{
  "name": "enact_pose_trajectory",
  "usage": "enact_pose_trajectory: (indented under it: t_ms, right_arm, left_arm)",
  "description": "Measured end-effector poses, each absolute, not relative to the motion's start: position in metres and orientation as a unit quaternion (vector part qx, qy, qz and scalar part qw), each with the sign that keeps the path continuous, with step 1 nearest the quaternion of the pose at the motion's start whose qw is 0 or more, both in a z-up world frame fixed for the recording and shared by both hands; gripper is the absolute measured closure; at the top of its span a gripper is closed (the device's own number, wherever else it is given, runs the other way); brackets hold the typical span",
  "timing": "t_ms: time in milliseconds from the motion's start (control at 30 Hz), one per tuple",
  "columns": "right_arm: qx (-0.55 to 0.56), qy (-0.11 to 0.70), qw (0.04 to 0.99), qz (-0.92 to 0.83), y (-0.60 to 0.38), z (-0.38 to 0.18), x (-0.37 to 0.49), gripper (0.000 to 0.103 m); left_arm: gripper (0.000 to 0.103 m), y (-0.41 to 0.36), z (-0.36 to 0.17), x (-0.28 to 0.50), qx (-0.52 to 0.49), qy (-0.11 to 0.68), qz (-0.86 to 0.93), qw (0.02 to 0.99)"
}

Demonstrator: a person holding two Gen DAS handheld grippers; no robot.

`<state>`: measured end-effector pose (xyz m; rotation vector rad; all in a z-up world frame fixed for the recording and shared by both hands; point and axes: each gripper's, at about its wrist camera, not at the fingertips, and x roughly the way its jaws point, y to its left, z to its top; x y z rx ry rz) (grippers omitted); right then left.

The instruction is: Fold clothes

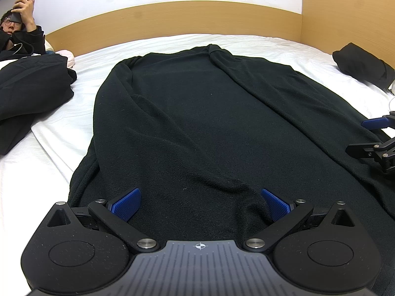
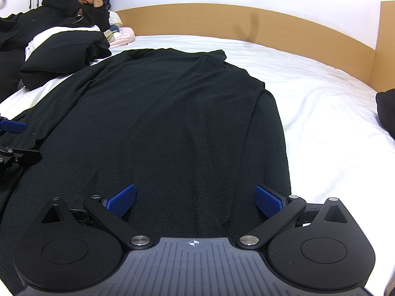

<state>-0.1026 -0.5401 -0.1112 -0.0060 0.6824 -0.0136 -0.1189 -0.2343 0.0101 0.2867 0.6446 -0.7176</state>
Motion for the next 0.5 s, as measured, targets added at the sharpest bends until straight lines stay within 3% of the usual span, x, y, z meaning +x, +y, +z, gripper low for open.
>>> enact_pose_trajectory:
  t_ms: [500]
  right_arm:
    - [0.000,0.336,0.942,-0.004,-0.5410,-0.1099,-0.1049,0.000]
  left_arm:
    - [0.000,-0.2337,0.0105,-0.1175,0.140,0.311,-0.347,0.874]
